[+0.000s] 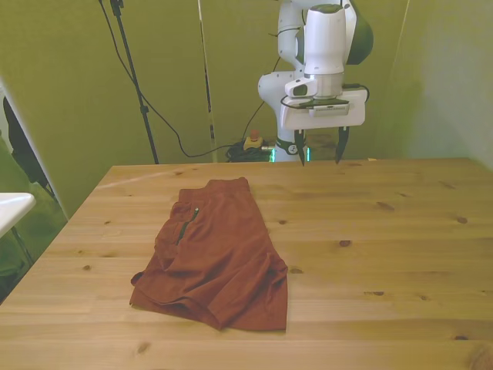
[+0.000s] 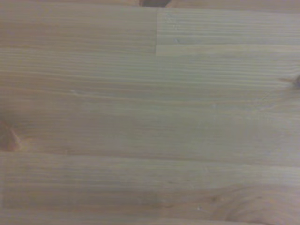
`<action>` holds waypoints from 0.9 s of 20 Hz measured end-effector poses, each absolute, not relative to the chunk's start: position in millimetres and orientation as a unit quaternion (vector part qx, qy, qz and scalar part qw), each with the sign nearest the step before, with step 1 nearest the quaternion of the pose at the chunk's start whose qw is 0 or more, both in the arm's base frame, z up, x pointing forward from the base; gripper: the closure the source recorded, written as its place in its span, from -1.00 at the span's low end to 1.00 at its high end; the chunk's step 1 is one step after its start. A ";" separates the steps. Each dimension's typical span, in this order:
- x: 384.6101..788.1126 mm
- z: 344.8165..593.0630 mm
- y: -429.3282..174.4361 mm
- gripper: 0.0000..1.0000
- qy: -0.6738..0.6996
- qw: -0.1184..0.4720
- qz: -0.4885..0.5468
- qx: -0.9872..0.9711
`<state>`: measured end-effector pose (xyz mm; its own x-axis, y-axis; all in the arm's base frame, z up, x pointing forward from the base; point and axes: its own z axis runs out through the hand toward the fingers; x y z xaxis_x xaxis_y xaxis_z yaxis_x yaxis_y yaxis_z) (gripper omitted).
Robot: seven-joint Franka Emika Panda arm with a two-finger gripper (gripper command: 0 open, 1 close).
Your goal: Unfold the shorts
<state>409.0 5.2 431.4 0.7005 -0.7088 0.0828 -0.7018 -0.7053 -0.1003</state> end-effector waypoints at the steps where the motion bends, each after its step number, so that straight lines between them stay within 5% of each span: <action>1: 409.3 431.1 5.0 -1.00 0.383 0.030 -0.057 -0.922; 9: 448.5 467.3 -53.1 -1.00 0.430 0.036 -0.098 -0.897; 14: 488.7 493.1 -134.1 -1.00 0.487 0.045 -0.125 -0.863; 18: 518.6 490.7 -217.0 -1.00 0.527 0.043 -0.132 -0.838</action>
